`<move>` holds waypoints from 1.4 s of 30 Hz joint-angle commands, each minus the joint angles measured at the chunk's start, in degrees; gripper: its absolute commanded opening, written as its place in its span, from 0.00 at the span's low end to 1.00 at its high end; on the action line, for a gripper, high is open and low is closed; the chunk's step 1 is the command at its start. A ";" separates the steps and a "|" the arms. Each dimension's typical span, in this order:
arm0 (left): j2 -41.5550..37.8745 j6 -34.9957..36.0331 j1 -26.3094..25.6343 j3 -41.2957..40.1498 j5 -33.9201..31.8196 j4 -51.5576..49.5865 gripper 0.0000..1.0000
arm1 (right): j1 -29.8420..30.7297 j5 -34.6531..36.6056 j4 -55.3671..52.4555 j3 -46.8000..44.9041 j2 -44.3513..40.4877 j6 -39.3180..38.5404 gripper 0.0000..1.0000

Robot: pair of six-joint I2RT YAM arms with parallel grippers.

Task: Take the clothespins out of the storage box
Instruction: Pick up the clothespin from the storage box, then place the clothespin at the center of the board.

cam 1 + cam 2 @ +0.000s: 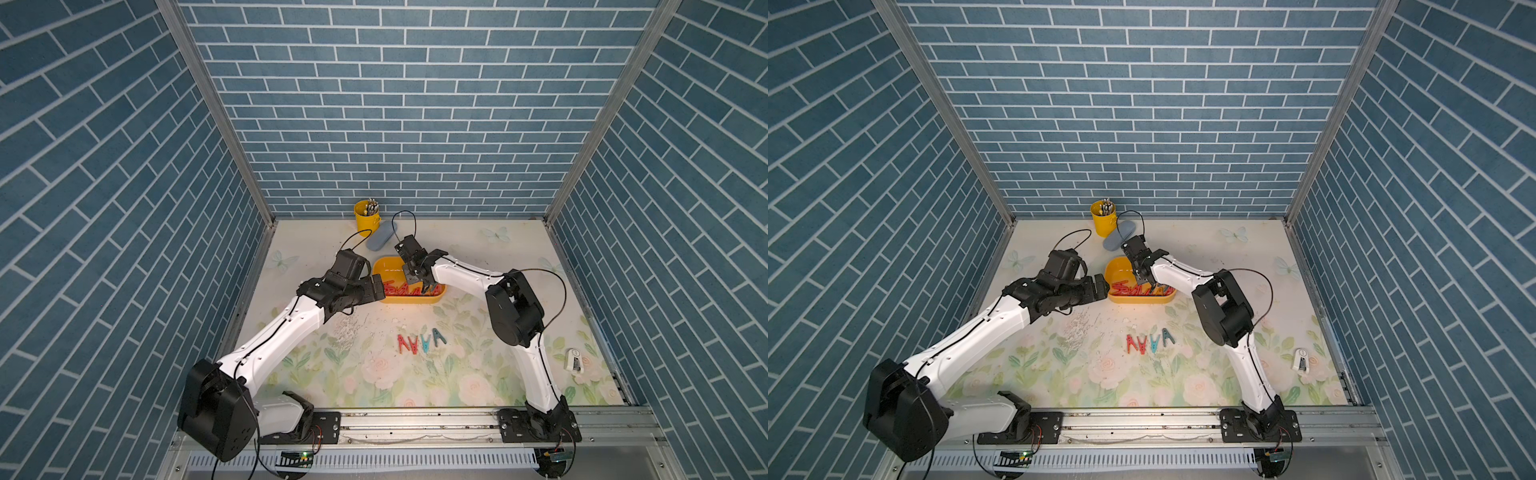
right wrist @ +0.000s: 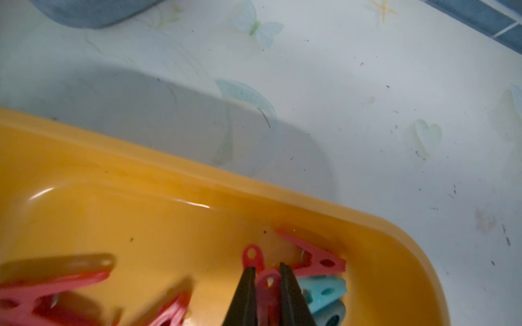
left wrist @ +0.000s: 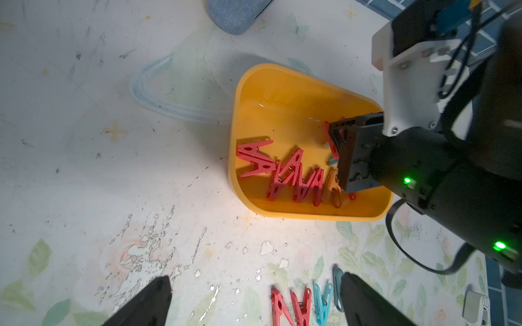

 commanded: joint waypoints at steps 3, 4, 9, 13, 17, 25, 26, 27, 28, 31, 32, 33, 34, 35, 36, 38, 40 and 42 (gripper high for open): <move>-1.26 1.50 0.44 -0.76 1.59 0.79 1.00 | 0.11 -4.80 3.28 -7.40 -11.04 4.45 0.07; -1.35 1.61 0.43 -0.76 1.95 0.92 1.00 | 0.09 -5.54 3.81 -9.08 -12.62 5.00 0.07; -1.63 2.31 0.40 -0.93 4.87 2.29 0.99 | -0.37 -10.85 7.75 -19.69 -21.99 8.58 0.07; -1.88 2.91 0.26 -0.95 5.73 3.10 1.00 | -0.58 -14.07 10.81 -29.10 -29.84 11.51 0.08; -1.41 3.03 -0.07 -0.54 6.97 3.71 0.99 | -0.61 -15.99 12.99 -38.29 -37.38 14.49 0.08; 0.93 2.41 -2.37 1.21 7.09 4.27 0.99 | -1.07 -18.93 17.36 -55.90 -49.54 20.75 0.08; 1.25 2.32 -2.63 1.47 6.91 4.27 1.00 | -1.29 -19.79 18.01 -58.02 -50.56 21.33 0.08; 1.85 2.23 -2.92 1.65 6.81 4.18 1.00 | -1.46 -20.36 18.42 -59.57 -51.23 21.73 0.08; 1.88 2.23 -3.11 1.88 6.52 4.05 0.99 | -1.58 -20.70 18.72 -61.23 -51.99 22.37 0.08; 2.35 2.06 -4.11 2.49 5.60 3.74 1.00 | -1.91 -21.68 20.94 -66.05 -54.23 24.24 0.08; 2.50 1.91 -4.25 2.65 5.45 3.69 1.00 | -2.01 -21.99 22.06 -67.52 -54.97 24.95 0.08; 2.53 1.71 -4.40 2.75 5.28 3.66 1.00 | -2.15 -22.16 23.12 -68.93 -55.61 25.70 0.08; 2.65 1.57 -4.59 2.79 5.20 3.65 1.00 | -2.35 -22.41 24.16 -70.14 -55.98 26.26 0.08; 2.79 1.45 -4.80 2.83 5.06 3.61 0.99 | -2.66 -23.13 25.61 -71.52 -56.17 26.83 0.08; 2.82 1.35 -4.95 2.91 5.06 3.50 1.00 | -3.04 -24.09 27.06 -72.66 -56.17 27.41 0.08; 3.19 1.26 -5.27 3.15 4.96 3.18 1.00 | -3.50 -25.34 29.07 -74.23 -55.80 28.58 0.08; 3.27 1.27 -5.63 3.50 4.42 2.73 1.00 | -3.74 -25.69 30.24 -75.25 -55.52 29.54 0.08; 3.37 1.17 -5.85 3.64 4.18 2.60 0.99 | -3.82 -26.07 31.71 -76.57 -55.60 30.59 0.08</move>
